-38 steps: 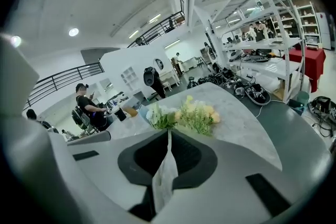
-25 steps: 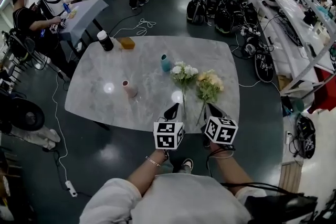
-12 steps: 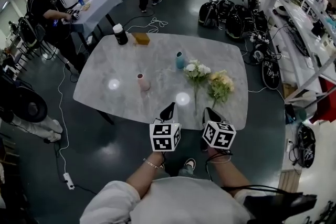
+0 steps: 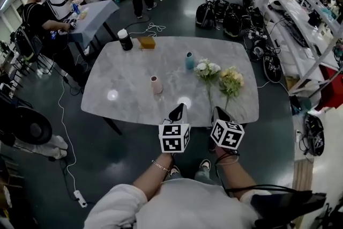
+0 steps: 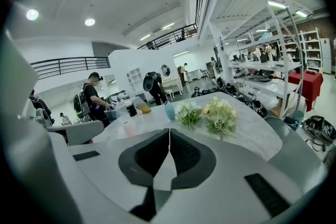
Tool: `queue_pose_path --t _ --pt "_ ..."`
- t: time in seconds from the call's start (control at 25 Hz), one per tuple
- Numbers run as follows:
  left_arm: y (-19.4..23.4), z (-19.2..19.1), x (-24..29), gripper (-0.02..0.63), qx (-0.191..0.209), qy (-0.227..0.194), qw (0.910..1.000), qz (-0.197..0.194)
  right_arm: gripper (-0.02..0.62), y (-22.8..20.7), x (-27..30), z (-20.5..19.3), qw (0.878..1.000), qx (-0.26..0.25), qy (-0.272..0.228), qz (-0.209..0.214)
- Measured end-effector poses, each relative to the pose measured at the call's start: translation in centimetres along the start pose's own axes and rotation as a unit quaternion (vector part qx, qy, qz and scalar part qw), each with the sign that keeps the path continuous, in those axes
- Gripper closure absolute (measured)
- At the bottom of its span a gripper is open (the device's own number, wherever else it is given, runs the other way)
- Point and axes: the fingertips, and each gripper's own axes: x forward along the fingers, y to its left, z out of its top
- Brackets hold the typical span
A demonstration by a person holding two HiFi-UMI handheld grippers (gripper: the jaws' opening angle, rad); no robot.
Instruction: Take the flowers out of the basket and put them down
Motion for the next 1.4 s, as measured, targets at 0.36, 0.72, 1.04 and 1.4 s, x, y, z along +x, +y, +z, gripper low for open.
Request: queue_pose_path --t 0.36,0.72,1.04,1.4 --pt "0.3 -0.1 -0.6 0.597 -0.012 -0.006 0.9998 -0.015 0.584 0.8 -0.7 -0.6 1.000 0.004 -0.003 -0.019" --pt "0.3 -0.2 -0.2 0.597 -0.019 -0.005 0.9998 0.000 0.584 1.2 0.5 -0.2 1.000 0.006 0.001 0.000" --pt "0.5 -0.5 -0.3 0.597 -0.018 0.005 0.9998 0.009 0.584 2.2 1.1 -0.8 1.000 0.007 0.017 0.014" --pt "0.6 -0.7 -0.6 0.597 -0.020 0.007 0.9997 0.016 0.589 2.5 0.7 -1.1 0.999 -0.017 0.025 0.024"
